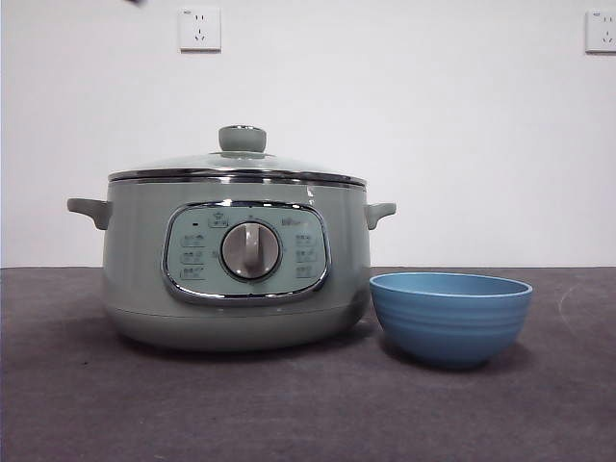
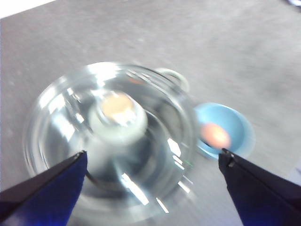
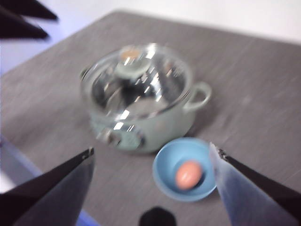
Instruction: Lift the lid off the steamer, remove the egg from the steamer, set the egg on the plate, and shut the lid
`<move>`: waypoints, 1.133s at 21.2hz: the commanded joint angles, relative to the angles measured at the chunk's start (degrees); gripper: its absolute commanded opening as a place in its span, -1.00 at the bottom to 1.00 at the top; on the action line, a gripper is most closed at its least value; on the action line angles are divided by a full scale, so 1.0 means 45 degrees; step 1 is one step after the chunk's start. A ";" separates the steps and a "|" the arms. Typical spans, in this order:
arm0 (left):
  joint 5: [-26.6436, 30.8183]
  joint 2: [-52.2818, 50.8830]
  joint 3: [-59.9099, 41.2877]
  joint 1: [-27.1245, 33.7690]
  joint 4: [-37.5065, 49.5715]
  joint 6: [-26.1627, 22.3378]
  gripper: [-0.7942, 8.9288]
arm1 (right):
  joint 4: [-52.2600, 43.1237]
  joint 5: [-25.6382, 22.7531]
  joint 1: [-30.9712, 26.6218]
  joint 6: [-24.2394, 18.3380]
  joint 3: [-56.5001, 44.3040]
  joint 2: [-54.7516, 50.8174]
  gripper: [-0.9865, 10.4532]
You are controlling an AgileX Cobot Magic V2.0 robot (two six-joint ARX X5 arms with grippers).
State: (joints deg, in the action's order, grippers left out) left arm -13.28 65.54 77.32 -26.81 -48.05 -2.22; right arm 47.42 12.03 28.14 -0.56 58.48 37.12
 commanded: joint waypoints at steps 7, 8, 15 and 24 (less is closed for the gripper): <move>-0.0185 -0.2642 -0.0073 -0.0058 -0.3478 0.0389 0.12 | 0.2011 0.2365 0.0019 0.0160 -0.0005 0.0942 -0.12; -0.0185 -0.2788 -0.0073 -0.0058 -0.3716 0.0510 0.12 | 0.2147 0.2409 0.0019 0.0160 -0.0005 0.1025 -0.12; -0.0510 -0.3186 -0.0073 -0.0058 -0.4906 0.0539 -0.84 | 0.2841 0.2399 0.0019 0.0155 -0.0005 0.1433 -0.86; -0.0452 -0.3181 -0.0073 -0.0053 -0.4993 0.0539 -0.85 | 0.2909 0.2297 0.0019 0.0155 -0.0005 0.1447 -0.82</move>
State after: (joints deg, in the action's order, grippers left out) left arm -15.35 51.29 77.32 -26.85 -70.72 -0.32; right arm 60.51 22.41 28.14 -0.19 58.48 43.70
